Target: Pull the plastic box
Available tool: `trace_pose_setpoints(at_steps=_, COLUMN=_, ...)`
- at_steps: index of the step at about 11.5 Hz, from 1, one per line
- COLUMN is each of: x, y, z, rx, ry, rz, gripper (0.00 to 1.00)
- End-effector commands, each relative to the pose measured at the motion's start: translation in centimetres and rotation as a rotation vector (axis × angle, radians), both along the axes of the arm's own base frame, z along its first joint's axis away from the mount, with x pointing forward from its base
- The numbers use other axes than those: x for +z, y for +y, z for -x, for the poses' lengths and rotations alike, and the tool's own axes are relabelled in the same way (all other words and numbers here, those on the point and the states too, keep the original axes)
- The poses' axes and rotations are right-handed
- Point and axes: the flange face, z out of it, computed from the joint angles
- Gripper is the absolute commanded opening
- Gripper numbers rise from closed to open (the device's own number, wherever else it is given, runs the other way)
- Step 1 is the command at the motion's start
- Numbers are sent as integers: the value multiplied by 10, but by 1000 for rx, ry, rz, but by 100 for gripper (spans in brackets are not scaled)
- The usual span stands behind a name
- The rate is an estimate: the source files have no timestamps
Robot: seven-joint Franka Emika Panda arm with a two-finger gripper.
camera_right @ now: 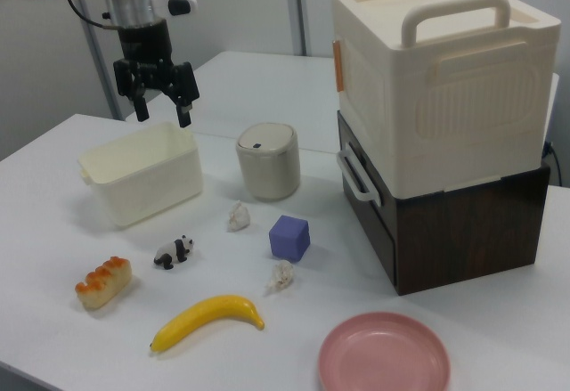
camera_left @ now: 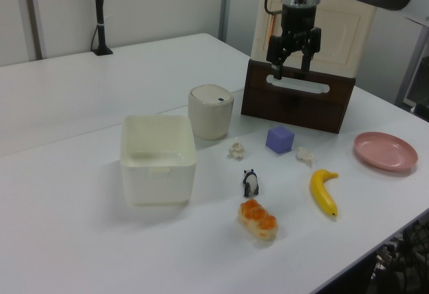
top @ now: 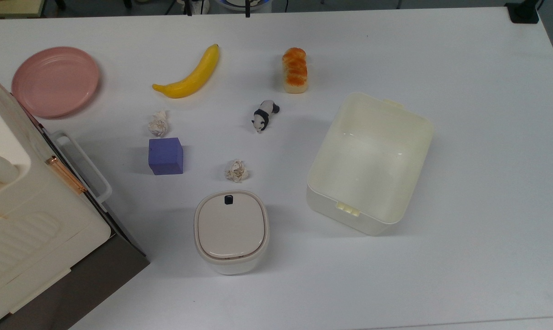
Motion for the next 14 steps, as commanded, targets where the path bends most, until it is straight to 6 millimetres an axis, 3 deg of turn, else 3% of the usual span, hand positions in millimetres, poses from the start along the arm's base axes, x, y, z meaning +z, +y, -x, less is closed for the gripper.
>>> trace_pose_setpoints(at_steps=1, x=-10, y=2, z=-9, rx=10, ry=-31, rz=1, gripper=100)
trace_pose_setpoints(at_steps=14, x=-21, y=8, z=-15, rx=29, ry=-12, rz=0, gripper=100)
